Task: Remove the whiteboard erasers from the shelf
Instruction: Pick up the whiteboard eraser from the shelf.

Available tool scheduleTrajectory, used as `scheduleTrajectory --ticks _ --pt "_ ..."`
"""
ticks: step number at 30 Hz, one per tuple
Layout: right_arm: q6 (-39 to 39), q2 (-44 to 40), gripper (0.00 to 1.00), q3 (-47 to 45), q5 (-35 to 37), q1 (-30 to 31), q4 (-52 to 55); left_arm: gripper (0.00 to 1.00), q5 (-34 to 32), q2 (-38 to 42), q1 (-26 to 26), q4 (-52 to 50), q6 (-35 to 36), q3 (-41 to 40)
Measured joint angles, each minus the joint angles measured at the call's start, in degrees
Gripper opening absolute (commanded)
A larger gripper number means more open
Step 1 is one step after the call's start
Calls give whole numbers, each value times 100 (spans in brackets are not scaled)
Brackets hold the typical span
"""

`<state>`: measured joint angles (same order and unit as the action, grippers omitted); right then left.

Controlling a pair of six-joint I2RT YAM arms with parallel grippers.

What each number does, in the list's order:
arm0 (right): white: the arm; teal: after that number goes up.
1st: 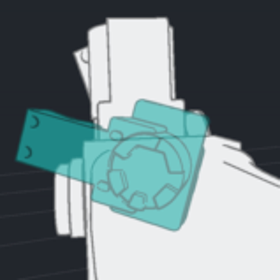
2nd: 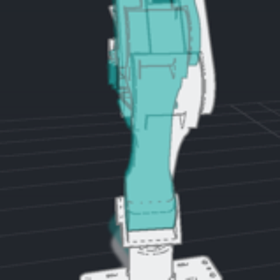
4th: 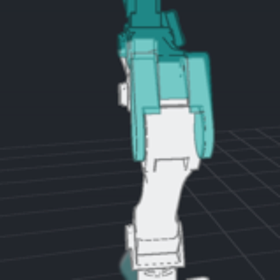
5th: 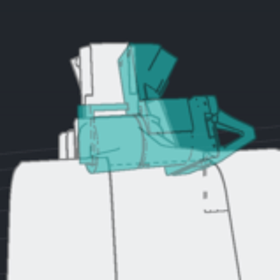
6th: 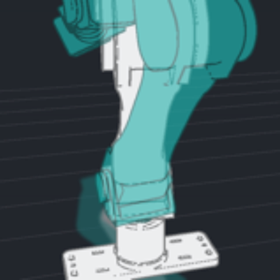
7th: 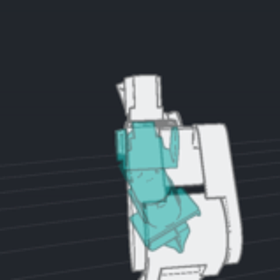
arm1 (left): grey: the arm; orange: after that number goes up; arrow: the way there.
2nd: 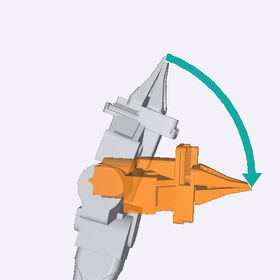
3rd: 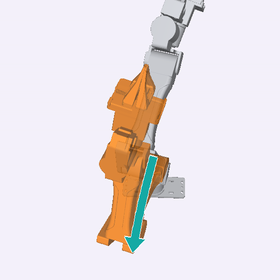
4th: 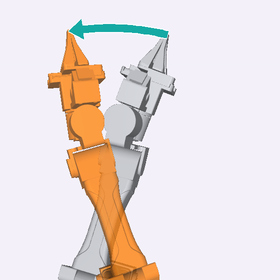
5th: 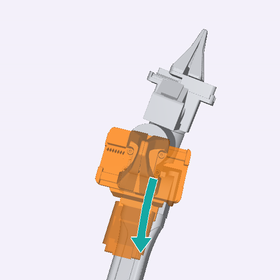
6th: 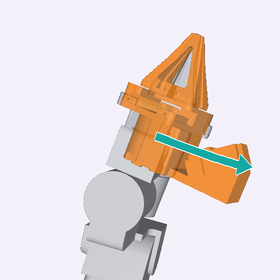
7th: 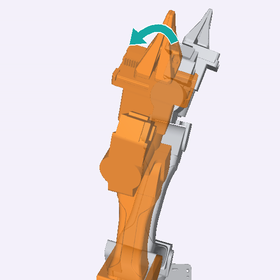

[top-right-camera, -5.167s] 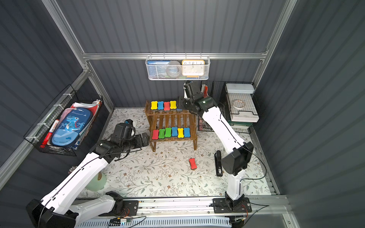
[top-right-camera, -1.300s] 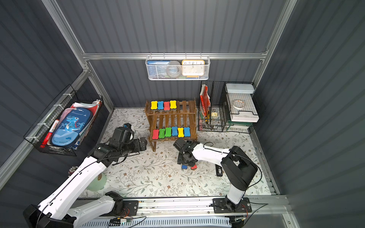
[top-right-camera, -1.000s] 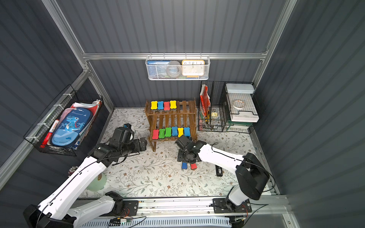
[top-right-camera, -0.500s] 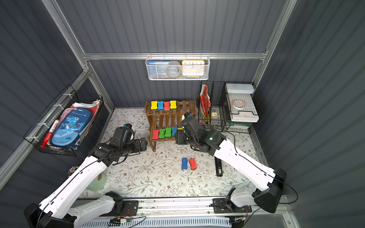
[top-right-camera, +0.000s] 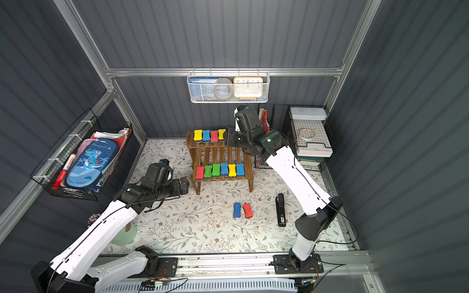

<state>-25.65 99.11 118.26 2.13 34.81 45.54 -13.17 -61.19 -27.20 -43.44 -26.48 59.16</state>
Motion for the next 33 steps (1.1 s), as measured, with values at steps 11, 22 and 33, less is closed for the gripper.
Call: scheduleTrajectory --ticks 11,22,33 --pt "197 155 56 -101 -70 -192 28 99 -52 48 0 -210 0 236" --pt "63 1185 59 686 122 173 -39 99 118 533 0 -769 203 262" --pt "149 1958 59 1759 1029 302 413 99 216 940 0 -1137 470 295"
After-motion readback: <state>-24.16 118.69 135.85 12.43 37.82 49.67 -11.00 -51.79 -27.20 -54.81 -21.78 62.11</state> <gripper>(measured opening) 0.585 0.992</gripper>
